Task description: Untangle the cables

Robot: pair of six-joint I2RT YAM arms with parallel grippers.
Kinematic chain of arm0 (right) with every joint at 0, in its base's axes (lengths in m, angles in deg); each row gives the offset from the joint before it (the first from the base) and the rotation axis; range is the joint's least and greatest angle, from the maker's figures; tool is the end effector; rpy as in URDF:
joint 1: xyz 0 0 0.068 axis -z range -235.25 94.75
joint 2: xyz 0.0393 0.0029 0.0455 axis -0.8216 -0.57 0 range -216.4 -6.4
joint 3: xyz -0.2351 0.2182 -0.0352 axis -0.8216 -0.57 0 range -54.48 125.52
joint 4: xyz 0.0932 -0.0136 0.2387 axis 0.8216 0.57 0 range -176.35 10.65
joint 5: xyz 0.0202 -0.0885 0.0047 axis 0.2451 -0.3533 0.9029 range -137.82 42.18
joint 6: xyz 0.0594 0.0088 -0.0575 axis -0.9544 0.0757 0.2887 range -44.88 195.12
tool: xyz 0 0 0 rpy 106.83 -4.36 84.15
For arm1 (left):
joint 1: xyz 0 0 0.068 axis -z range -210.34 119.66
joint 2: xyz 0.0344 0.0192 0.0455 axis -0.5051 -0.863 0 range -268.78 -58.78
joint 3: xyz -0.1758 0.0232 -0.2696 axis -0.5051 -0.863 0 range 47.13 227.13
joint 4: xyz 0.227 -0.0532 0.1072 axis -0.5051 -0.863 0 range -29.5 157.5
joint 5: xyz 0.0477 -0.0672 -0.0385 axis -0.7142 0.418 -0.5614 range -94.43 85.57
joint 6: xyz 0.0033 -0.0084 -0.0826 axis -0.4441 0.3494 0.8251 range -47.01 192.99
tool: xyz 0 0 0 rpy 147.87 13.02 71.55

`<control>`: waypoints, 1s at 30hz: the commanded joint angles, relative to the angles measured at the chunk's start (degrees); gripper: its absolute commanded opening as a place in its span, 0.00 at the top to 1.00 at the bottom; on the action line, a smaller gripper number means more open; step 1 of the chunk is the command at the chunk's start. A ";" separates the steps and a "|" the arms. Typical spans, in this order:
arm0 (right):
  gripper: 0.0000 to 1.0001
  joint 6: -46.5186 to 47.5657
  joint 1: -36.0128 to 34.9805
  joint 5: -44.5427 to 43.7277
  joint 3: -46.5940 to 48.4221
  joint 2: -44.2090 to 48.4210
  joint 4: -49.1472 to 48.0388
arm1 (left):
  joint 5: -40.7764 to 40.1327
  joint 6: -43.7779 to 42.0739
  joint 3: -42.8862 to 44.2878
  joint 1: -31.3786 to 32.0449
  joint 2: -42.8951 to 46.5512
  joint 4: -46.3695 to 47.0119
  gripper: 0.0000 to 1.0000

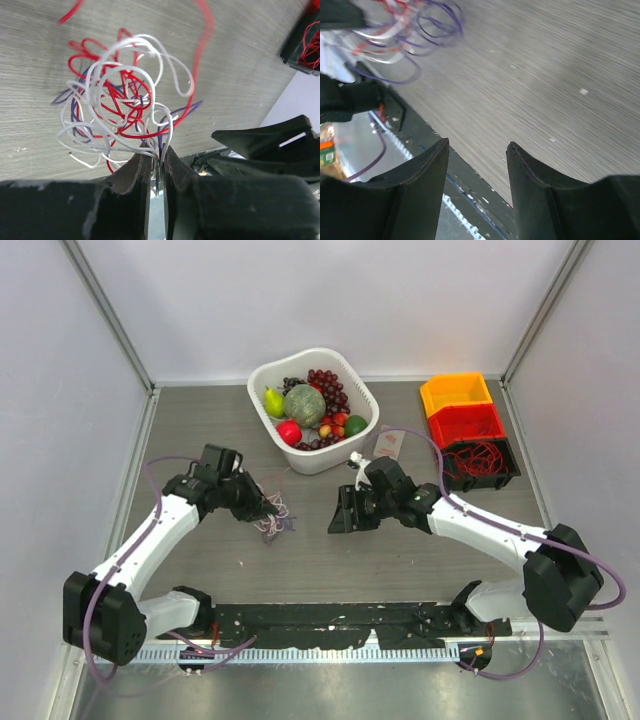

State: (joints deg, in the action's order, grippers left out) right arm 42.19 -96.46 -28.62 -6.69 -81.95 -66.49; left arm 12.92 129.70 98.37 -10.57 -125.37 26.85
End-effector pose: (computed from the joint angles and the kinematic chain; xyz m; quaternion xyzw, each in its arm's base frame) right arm 0.1930 0.2010 0.2548 -0.1266 0.9126 0.3389 0.1907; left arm 0.2017 -0.0954 0.2784 -0.2577 0.9106 -0.2922 0.1377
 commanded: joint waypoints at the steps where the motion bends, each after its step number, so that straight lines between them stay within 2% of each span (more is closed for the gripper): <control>1: 0.44 -0.29 -2.11 8.47 2.39 -2.92 -12.20 | 8.92 -0.55 -3.60 -0.08 -1.96 3.98 0.78; 2: 0.44 -0.30 -2.55 8.92 3.61 -3.63 -13.25 | 9.63 -0.63 -4.04 -0.08 -1.79 4.69 0.67; 3: 0.44 -0.12 -3.69 9.01 4.32 -5.29 -13.44 | 9.29 -1.33 -4.13 -0.08 -1.44 4.52 0.50; 5: 0.44 1.46 -6.14 7.27 6.87 -8.02 -12.74 | 7.45 -3.00 -3.52 -0.08 0.92 3.38 0.28; 7: 0.44 3.65 -8.52 3.58 9.07 -11.70 -11.51 | 5.87 -4.58 -3.17 -0.43 3.29 2.41 0.17; 8: 0.46 4.70 -8.97 2.78 10.29 -12.68 -10.64 | 5.51 -5.20 -2.99 -0.61 4.26 2.15 0.15; 13: 0.46 4.62 -9.41 -0.65 9.95 -15.15 -13.53 | 6.90 -6.61 -3.08 -1.22 5.59 1.09 0.12; 16: 0.45 5.42 -9.33 -8.79 10.57 -14.89 -9.59 | 10.42 -5.91 -5.01 -1.22 3.84 3.81 0.14; 23: 0.41 10.68 -8.80 -16.39 10.22 -14.89 -3.60 | 15.61 -7.13 -6.07 -0.09 -2.31 8.30 0.20; 30: 0.41 14.73 -7.83 -13.23 9.16 -19.54 -12.11 | 6.05 -9.24 -4.31 1.15 -8.64 4.79 0.20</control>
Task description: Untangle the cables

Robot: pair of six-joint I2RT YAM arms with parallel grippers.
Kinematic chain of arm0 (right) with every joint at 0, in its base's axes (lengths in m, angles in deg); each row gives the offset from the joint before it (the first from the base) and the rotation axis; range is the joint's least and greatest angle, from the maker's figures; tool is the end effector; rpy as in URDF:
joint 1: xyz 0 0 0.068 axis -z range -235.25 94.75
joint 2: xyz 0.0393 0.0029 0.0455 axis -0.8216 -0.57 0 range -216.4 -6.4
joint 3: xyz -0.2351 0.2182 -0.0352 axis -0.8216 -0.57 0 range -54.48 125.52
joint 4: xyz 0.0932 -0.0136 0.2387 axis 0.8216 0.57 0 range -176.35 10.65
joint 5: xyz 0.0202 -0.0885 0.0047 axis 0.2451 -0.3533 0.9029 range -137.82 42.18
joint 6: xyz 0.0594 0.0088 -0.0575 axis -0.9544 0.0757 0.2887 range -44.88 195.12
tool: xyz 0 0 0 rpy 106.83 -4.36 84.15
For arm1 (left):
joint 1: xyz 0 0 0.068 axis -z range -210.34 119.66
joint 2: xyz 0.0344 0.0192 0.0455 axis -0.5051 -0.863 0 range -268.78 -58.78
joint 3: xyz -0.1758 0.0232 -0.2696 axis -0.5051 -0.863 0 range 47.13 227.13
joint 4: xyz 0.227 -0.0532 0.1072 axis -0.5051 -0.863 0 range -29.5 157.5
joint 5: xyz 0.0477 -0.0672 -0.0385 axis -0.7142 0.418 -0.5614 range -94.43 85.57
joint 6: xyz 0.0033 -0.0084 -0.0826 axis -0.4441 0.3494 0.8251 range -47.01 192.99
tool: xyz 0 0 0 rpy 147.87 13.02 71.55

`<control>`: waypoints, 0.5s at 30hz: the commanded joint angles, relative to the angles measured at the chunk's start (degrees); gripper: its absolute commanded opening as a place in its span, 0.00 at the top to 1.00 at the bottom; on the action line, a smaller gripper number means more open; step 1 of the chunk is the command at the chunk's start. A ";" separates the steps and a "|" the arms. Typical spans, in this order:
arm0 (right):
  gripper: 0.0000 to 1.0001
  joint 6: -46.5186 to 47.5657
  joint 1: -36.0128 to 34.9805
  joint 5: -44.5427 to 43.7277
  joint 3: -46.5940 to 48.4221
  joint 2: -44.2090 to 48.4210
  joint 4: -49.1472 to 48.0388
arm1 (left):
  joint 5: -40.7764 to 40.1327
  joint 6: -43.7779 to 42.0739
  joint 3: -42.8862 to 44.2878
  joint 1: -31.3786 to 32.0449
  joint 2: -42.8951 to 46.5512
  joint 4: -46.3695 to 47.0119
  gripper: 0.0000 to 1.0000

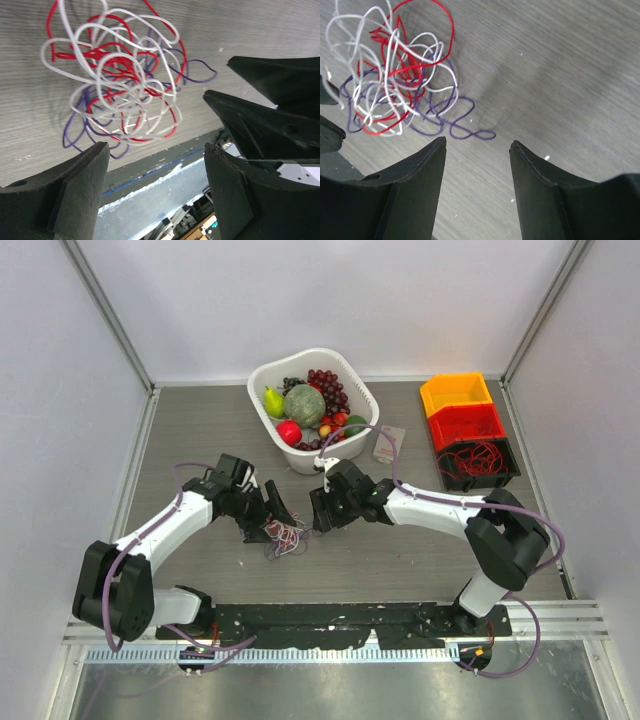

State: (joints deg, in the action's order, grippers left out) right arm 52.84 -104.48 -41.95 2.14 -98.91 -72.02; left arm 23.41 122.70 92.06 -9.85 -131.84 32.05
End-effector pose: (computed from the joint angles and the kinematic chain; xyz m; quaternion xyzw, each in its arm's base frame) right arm 0.2273 0.2752 0.2241 -0.2358 0.9092 0.2376 0.2476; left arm 0.2031 -0.1120 0.2312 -0.1852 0.9283 -0.3192 0.0468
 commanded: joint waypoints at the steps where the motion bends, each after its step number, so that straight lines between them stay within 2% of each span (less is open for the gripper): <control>1: 0.42 4.26 0.28 1.07 1.29 -4.15 -6.94 | -5.24 -2.51 2.18 0.51 -3.05 -0.68 0.20; 3: 0.47 4.36 0.01 1.34 2.87 -6.44 -7.82 | -7.17 -3.39 2.45 1.13 -5.33 -0.95 0.20; 5: 0.59 4.18 0.01 2.74 3.76 -8.38 -9.31 | -8.14 -4.97 3.06 1.31 -7.53 -1.03 0.20; 6: 0.78 3.92 -0.07 3.18 4.63 -8.74 -8.97 | -8.76 -5.67 3.32 1.31 -8.58 -1.03 0.20; 8: 0.99 2.87 -0.42 3.80 6.56 -8.39 -6.00 | -10.16 -6.73 3.33 1.31 -11.13 0.45 0.23; 10: 0.99 1.54 -2.09 0.65 6.75 -4.97 -2.92 | -11.48 -8.13 4.02 1.22 -14.90 1.34 0.30; 15: 0.99 -1.79 -5.26 -5.68 7.45 13.62 5.87 | -15.00 -10.60 6.40 0.78 -22.38 0.72 0.46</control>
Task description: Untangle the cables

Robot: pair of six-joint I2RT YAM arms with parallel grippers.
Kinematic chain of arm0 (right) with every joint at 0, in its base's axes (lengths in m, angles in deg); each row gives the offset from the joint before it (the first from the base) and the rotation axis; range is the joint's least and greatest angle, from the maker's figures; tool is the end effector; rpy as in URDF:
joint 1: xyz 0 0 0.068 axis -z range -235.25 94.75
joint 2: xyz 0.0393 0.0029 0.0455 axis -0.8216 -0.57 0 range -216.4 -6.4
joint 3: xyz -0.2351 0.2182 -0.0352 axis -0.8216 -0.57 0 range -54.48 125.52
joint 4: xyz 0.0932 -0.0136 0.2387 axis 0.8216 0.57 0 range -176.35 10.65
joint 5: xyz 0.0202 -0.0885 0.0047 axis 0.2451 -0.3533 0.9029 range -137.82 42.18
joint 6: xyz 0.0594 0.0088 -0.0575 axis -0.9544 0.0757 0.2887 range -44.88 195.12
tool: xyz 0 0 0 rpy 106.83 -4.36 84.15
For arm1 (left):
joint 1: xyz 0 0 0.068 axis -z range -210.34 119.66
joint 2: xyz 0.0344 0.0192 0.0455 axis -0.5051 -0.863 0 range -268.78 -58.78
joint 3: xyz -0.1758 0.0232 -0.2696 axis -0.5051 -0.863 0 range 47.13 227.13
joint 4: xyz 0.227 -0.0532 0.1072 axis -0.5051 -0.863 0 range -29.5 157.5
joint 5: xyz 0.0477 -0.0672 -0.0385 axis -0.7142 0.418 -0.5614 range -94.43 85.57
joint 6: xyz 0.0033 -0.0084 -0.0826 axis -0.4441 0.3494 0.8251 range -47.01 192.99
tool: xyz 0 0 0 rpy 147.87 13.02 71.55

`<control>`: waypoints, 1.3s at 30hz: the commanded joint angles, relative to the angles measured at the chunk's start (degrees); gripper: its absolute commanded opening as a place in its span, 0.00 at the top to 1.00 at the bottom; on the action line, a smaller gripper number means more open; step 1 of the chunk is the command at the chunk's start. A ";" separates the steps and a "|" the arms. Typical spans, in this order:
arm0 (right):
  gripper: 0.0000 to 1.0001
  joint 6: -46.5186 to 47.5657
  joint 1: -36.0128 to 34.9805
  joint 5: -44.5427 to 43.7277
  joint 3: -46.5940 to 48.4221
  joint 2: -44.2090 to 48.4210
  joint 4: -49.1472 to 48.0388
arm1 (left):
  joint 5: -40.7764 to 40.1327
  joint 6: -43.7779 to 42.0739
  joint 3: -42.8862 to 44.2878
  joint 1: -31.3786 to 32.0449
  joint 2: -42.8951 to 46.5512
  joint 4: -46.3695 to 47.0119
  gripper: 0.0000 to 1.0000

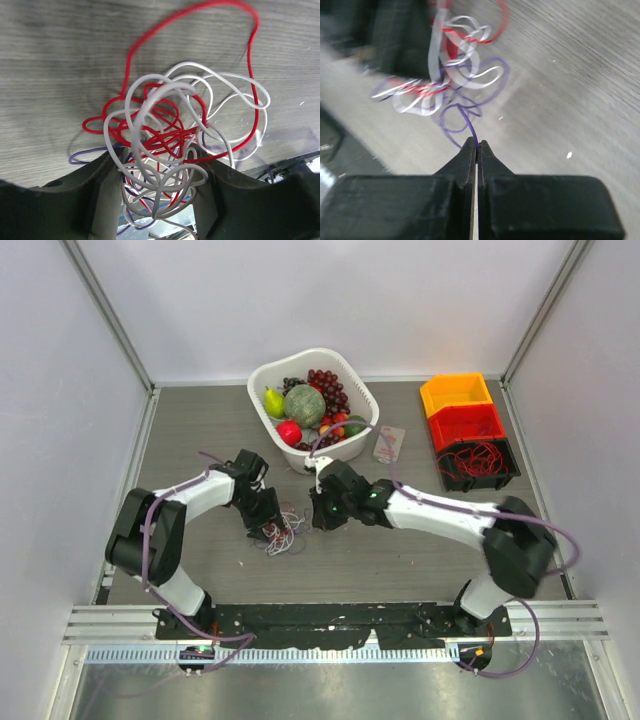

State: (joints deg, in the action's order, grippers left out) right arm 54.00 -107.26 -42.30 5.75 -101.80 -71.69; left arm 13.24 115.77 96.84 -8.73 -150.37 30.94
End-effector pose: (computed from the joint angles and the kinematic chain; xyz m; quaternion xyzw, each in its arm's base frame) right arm 0.2250 0.2996 0.2265 -0.2658 0.8998 0.2407 0.2486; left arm 0.2486 -0.1221 0.1730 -0.1654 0.9692 -0.1823 0.0028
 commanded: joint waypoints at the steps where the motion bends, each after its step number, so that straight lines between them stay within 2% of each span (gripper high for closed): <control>1: 0.99 -3.65 -2.57 -8.04 5.50 20.99 8.43 | -4.67 -3.41 1.18 -0.60 -4.55 2.53 0.49; 4: 0.99 -3.23 -2.48 -12.72 13.40 26.66 16.43 | -3.44 -2.18 -1.54 -0.77 -4.39 4.74 0.51; 8: 0.99 -0.24 -2.48 -19.21 31.75 28.07 23.47 | -3.52 -1.13 -4.09 -0.95 -2.19 4.65 0.53; 12: 0.99 0.82 -2.48 -23.26 40.12 29.30 23.14 | -5.54 -1.47 -4.19 -1.56 1.06 2.63 0.53; 16: 0.99 2.31 -2.48 -24.77 44.09 29.83 21.03 | -7.21 -2.09 -3.84 -2.36 4.57 0.09 0.53; 20: 0.99 3.02 -2.48 -27.83 43.14 30.00 20.33 | -8.62 -2.62 -3.22 -2.97 8.70 -2.11 0.52; 25: 0.99 0.47 -1.96 -37.67 39.18 29.13 23.92 | -7.66 -3.23 -1.12 -3.06 15.73 -5.54 0.40; 28: 0.99 -0.49 4.44 -37.35 39.18 26.06 26.12 | -3.63 -3.58 -0.15 -3.06 19.34 -6.16 0.29; 30: 0.99 -3.03 13.39 -29.90 38.74 24.04 27.09 | -0.63 -2.97 -0.06 -3.06 21.10 -6.33 0.25; 31: 0.99 -3.74 20.73 -24.04 38.48 23.33 27.79 | 1.03 -2.62 0.03 -2.89 21.80 -6.33 0.25; 33: 0.99 -5.77 29.97 -15.77 37.95 20.00 28.76 | 2.98 -2.27 0.47 -2.97 23.99 -6.86 0.24; 36: 0.99 -6.39 37.66 -10.54 39.35 12.18 31.57 | 4.04 -3.84 1.61 -2.97 27.25 -7.83 0.25; 39: 0.99 -6.73 43.64 -10.87 40.84 4.89 33.77 | 3.95 -6.04 3.10 -2.97 29.53 -9.58 0.25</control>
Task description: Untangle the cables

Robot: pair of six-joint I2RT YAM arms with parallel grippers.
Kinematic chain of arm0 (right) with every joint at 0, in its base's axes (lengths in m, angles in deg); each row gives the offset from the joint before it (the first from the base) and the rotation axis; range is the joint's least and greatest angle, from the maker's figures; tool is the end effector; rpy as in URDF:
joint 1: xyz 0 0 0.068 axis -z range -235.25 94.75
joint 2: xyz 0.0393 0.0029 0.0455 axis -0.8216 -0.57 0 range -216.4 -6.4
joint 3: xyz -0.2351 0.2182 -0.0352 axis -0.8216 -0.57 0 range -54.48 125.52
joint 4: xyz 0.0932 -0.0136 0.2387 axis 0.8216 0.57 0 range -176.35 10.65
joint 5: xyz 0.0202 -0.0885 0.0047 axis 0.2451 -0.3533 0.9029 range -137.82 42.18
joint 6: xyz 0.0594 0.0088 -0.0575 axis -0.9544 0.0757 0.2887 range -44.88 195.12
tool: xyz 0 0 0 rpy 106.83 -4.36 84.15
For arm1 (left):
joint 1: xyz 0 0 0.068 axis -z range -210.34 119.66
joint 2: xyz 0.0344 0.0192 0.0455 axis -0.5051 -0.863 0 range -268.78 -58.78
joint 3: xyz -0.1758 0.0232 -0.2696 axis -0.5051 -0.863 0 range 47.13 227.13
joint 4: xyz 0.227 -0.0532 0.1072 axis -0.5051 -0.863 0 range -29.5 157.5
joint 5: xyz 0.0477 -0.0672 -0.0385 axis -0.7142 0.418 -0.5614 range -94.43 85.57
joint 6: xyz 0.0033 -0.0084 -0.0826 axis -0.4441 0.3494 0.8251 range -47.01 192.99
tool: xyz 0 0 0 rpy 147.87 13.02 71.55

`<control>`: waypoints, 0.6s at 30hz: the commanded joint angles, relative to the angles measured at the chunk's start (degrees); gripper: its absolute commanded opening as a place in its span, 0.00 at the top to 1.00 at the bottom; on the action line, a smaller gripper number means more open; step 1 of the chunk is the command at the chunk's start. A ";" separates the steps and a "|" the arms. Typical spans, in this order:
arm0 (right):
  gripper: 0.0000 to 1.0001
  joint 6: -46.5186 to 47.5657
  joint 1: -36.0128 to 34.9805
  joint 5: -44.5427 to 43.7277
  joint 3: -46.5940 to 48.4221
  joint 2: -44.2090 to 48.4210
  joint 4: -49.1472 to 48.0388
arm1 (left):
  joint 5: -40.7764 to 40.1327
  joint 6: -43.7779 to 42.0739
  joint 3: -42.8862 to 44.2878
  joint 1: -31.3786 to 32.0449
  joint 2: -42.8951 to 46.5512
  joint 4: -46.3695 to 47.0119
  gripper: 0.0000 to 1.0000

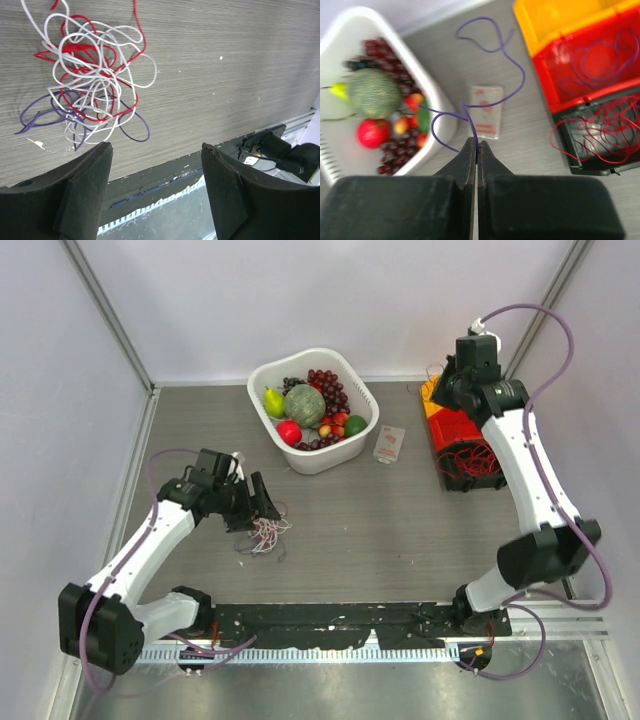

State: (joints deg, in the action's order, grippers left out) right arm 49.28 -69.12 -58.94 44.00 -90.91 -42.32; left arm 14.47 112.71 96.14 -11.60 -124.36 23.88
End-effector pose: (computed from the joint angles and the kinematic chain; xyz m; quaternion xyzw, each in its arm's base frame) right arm 0.3274 0.0666 0.4707 0.1380 0.8525 0.0899 0.4962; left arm 0.1891 -0.0889 0.2659 -0.1320 0.9450 -0.2624 0.1439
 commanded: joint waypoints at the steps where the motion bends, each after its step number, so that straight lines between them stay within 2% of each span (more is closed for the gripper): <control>1: 0.99 -2.19 6.65 5.40 2.51 -7.15 4.40 | 2.73 -3.60 4.33 -0.11 4.05 -3.40 0.25; 7: 0.99 2.28 14.82 -1.00 0.22 -15.68 1.23 | 2.38 -5.10 4.87 -0.11 8.27 -4.90 0.25; 11: 0.99 5.72 17.20 -4.69 1.45 -21.47 1.93 | 1.41 -5.18 3.90 -0.11 10.03 -4.90 0.25; 18: 0.99 8.00 19.32 -5.58 7.51 -29.91 2.55 | 0.80 -5.97 6.00 -0.11 10.39 -7.54 0.25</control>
State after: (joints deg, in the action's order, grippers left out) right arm 54.37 -49.82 -61.97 45.88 -117.73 -39.10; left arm 15.65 108.34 99.84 -11.60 -114.87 18.15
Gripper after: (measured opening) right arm 0.037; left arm 0.753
